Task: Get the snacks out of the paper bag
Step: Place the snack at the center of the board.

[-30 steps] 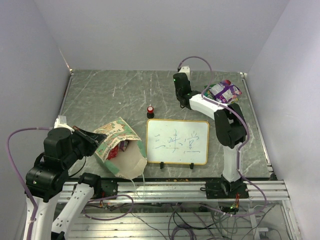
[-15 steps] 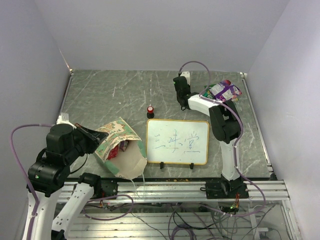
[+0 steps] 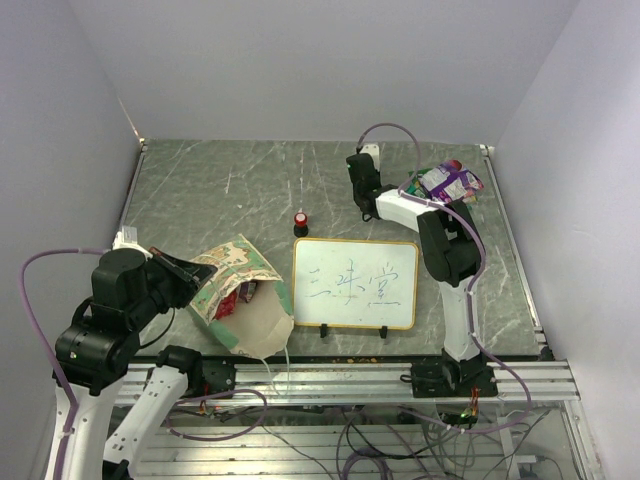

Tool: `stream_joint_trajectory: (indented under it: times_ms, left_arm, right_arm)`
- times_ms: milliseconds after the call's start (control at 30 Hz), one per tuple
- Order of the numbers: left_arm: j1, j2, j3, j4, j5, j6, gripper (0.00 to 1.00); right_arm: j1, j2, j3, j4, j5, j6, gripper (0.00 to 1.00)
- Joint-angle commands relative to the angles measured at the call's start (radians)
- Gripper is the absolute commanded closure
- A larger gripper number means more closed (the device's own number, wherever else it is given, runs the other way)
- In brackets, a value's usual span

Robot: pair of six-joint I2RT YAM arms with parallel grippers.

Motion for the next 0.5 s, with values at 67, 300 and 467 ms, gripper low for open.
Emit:
stream_joint_trajectory:
  times_ms: [67,300,467]
  left_arm:
    - [-0.004,-0.020,0.000,0.006,0.017,-0.007,0.93]
    - [-0.004,-0.019,0.007,0.001,0.017,-0.008,0.93]
    - [-0.004,-0.016,0.011,0.006,0.018,-0.008,0.93]
  right_arm:
    - [-0.004,0.013,0.018,0.010,-0.009,0.003,0.89]
    - [-0.004,-0.007,0.021,0.008,-0.017,-0.007,0.72]
    - [-0.004,-0.051,0.030,-0.003,-0.028,-0.020,0.53]
